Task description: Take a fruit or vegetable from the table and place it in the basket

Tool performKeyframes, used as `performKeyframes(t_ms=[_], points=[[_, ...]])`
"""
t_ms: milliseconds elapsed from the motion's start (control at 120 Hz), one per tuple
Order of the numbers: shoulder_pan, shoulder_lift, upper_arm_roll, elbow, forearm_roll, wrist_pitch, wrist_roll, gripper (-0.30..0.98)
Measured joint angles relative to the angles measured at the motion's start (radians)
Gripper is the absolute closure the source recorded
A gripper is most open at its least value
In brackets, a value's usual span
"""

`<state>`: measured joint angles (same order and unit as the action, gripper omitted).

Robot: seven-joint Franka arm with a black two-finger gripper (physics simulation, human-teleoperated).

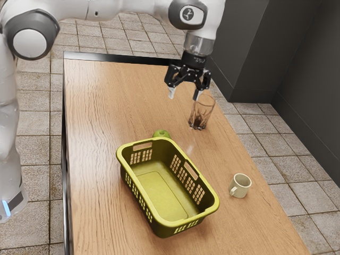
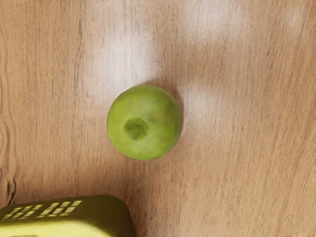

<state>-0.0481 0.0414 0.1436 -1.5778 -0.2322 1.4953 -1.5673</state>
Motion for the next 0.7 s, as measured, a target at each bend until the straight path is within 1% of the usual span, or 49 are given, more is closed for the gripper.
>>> performKeyframes(t_ms=[125, 233, 375, 467, 575, 700], points=[[-0.014, -0.076, 0.000, -0.208, -0.009, 0.141, 0.188, 0.00], [-0.024, -0.119, 0.000, -0.285, -0.015, 0.226, 0.321, 0.00], [-0.019, -0.188, 0.001, -0.400, -0.049, 0.288, 0.461, 0.00], [-0.002, -0.185, 0.001, -0.423, -0.065, 0.312, 0.535, 0.00], [0.022, -0.147, 0.002, -0.409, -0.072, 0.330, 0.610, 0.00], [0.029, -0.132, 0.004, -0.405, -0.077, 0.343, 0.681, 0.00]])
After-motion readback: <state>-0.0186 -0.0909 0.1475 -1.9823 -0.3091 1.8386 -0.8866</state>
